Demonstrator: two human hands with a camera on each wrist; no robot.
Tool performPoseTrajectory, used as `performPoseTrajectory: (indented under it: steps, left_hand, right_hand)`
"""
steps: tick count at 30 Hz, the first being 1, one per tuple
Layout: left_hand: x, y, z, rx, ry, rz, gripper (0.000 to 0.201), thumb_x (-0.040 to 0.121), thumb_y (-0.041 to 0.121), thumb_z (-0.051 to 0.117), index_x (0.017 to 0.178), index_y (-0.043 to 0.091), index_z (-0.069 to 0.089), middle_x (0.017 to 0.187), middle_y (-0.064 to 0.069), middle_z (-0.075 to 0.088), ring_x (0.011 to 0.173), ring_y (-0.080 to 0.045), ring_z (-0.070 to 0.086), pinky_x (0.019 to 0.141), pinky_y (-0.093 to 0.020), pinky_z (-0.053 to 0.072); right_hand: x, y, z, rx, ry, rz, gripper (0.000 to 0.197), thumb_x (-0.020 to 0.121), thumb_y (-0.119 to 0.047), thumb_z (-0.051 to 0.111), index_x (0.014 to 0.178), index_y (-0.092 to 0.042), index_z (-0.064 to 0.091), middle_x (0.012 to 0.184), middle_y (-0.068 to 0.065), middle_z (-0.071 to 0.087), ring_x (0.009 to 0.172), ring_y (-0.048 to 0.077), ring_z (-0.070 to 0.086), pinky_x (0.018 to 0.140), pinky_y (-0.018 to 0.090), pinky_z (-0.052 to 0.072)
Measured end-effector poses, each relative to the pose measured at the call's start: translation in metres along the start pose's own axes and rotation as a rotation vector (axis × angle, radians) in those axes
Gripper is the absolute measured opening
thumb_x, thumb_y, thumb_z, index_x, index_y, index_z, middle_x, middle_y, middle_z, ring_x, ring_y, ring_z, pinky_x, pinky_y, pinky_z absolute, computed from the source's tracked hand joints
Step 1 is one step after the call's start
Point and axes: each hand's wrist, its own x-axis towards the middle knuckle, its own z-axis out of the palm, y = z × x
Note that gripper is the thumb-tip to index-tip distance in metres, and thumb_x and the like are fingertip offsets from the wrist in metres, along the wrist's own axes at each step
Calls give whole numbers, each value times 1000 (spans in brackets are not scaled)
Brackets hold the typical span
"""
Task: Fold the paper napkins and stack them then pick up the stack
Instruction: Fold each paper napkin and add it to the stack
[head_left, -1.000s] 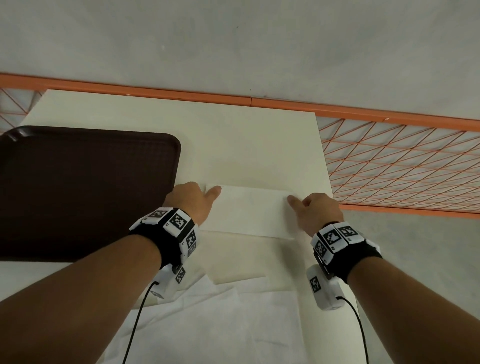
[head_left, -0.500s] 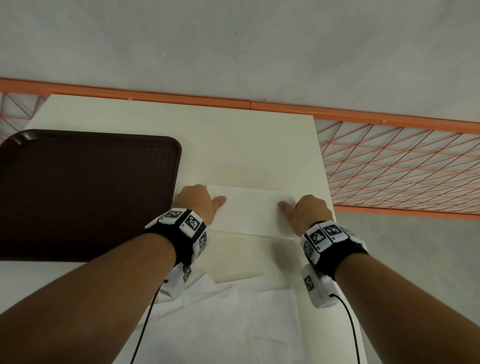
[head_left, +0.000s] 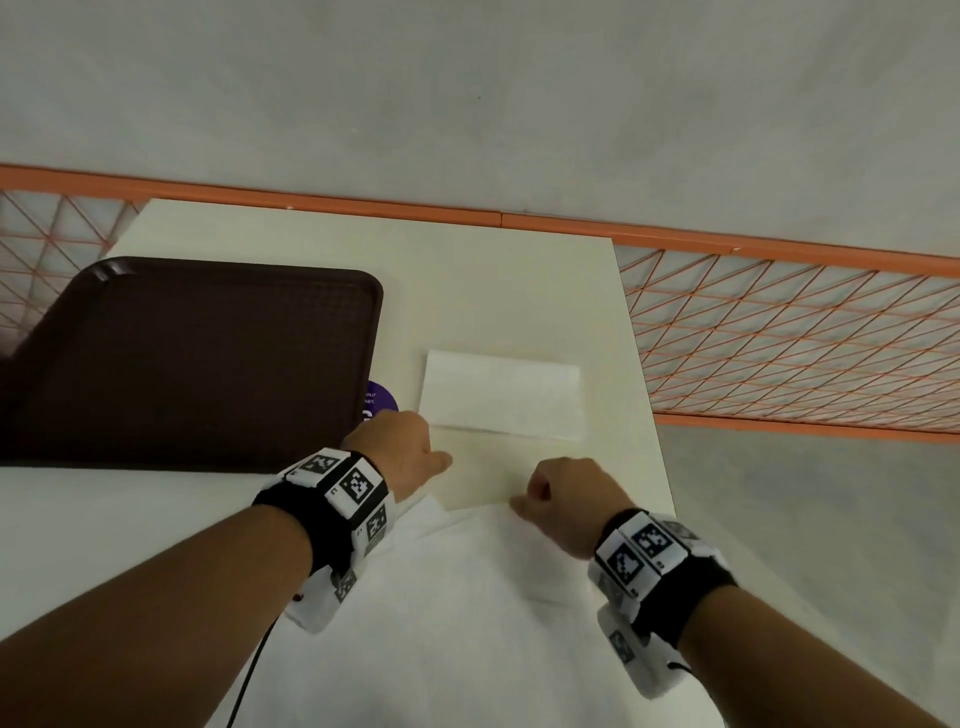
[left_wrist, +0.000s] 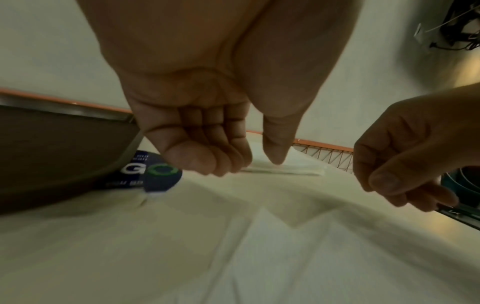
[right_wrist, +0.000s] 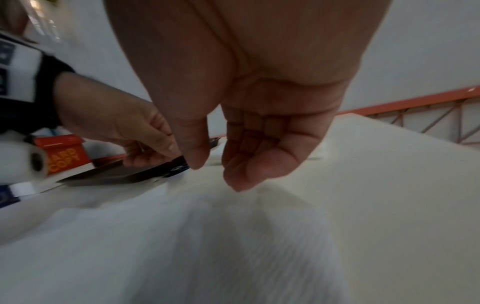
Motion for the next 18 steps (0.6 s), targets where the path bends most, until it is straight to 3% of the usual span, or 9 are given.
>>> performPoseTrajectory:
  steps: [4, 7, 10, 15, 18]
  left_hand:
    - [-30, -11, 19, 34, -114, 12, 25, 83, 44, 63, 80, 20, 61, 95, -3, 68, 90, -22, 64, 81, -32, 53]
    - [-51, -18, 29, 44, -153, 17, 25, 81, 42, 68, 92, 20, 63, 103, -1, 66, 94, -21, 63, 85, -33, 52]
    - [-71, -23, 43, 57, -189, 9, 38, 79, 44, 71, 108, 22, 59, 114, 1, 59, 103, -21, 59, 88, -31, 49]
    - [-85, -27, 62, 49, -158, 30, 46, 83, 41, 69, 119, 17, 51, 125, -2, 52, 112, -22, 54, 95, -34, 46]
    - [-89, -27, 64, 49, -115, 32, 46, 84, 40, 68, 120, 16, 50, 124, -2, 51, 113, -24, 54, 96, -36, 46]
  right_hand:
    - [-18, -15, 33, 8, -55, -25, 35, 83, -53, 61, 103, -24, 63, 109, 1, 63, 99, 22, 60, 79, 28, 47]
    - [-24, -24, 46, 39, -37, 29, 46, 77, -59, 67, 103, -21, 62, 105, 0, 63, 94, 22, 61, 74, 28, 47]
    - [-30, -33, 53, 11, -17, 72, 55, 75, -60, 69, 109, -19, 58, 108, 0, 60, 96, 22, 61, 79, 31, 51]
    - [-32, -42, 67, 47, 20, 131, 50, 77, -48, 73, 112, -20, 54, 112, 1, 59, 100, 25, 61, 86, 36, 52]
    - [-30, -45, 68, 181, -15, 189, 44, 75, -41, 77, 105, -18, 56, 103, 0, 59, 95, 23, 62, 80, 32, 52]
